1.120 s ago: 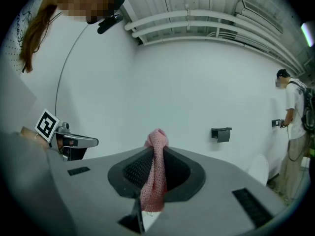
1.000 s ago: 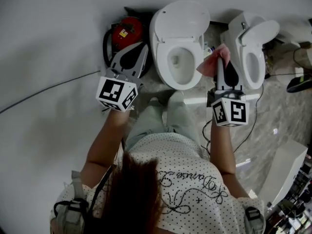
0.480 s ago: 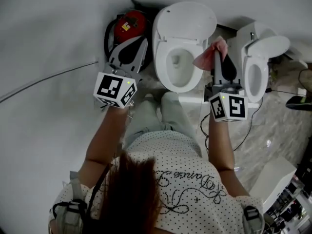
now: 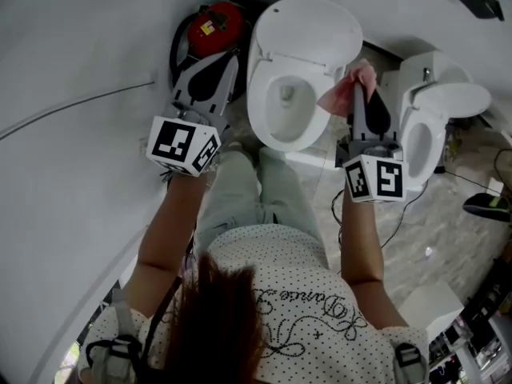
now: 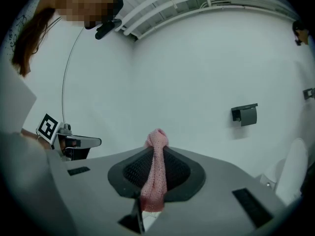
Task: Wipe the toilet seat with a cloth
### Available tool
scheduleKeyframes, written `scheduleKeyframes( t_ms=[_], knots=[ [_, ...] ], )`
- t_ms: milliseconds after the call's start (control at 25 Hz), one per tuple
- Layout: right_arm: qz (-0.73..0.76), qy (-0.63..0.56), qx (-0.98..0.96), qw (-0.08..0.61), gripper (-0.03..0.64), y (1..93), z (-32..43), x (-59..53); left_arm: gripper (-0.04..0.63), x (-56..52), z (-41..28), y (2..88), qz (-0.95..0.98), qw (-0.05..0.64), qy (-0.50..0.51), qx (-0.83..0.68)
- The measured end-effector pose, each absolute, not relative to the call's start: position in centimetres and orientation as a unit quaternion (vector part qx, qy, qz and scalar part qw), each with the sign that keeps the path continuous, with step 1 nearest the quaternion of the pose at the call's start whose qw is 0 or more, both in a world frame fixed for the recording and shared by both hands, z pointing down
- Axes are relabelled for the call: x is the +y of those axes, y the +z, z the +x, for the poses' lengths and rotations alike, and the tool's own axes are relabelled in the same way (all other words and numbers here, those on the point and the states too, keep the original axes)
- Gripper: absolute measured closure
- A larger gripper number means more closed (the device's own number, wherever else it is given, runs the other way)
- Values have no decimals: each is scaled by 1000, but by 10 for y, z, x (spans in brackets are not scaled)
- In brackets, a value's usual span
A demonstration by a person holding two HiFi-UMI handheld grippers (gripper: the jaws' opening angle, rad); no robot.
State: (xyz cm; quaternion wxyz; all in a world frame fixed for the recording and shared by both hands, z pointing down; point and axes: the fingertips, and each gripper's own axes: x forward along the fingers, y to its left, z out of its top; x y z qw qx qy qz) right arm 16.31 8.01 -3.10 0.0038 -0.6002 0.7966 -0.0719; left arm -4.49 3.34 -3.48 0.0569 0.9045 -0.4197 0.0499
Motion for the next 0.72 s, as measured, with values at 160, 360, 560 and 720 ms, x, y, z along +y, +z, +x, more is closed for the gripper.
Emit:
scheduleKeyframes(
  t_ms=[160, 360, 560, 720],
  knots=[
    [-591, -87, 802, -1, 555, -6, 164, 69, 591, 27, -44, -14, 898, 64, 56, -432],
    [-590, -101, 801, -8, 555, 21, 154, 50, 591, 6, -46, 9, 897, 75, 56, -432],
    [-602, -111, 790, -17, 555, 40, 144, 23, 591, -28, -47, 35, 901, 92, 58, -421],
    [-614, -120, 780, -26, 555, 58, 130, 3, 591, -54, -50, 53, 909, 99, 61, -401]
  ],
)
